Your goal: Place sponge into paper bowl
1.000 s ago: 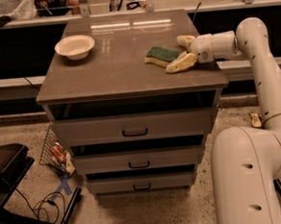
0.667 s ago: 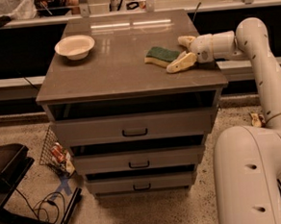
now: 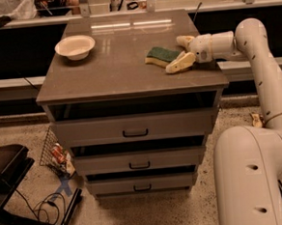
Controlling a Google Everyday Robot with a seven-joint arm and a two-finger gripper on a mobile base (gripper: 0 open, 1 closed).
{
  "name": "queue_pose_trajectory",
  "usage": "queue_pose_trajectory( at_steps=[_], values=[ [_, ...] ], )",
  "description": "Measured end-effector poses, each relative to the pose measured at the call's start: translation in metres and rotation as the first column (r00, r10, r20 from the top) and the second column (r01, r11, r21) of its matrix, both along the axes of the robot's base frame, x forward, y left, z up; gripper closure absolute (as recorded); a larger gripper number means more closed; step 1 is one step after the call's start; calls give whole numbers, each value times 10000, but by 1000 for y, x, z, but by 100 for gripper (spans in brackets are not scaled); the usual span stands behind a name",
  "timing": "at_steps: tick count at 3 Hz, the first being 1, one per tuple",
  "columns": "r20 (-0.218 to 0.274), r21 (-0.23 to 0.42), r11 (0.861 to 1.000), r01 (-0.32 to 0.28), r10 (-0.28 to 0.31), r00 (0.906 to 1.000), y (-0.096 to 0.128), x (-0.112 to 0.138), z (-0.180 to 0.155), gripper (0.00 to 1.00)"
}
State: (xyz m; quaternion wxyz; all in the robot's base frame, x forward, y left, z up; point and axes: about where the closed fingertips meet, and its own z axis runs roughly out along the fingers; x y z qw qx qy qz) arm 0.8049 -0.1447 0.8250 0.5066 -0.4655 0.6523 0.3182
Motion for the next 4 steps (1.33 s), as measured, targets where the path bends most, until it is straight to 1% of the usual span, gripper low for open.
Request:
queue_pose_trajectory(
  at_steps=[1, 3, 4],
  values=[
    [-35, 12, 10000, -69, 69, 10000, 6, 1, -2, 26],
    [-77, 27, 9999, -154, 155, 9999, 13, 2, -5, 72],
    [-78, 27, 9999, -156, 156, 9998, 13, 3, -5, 95]
  ],
)
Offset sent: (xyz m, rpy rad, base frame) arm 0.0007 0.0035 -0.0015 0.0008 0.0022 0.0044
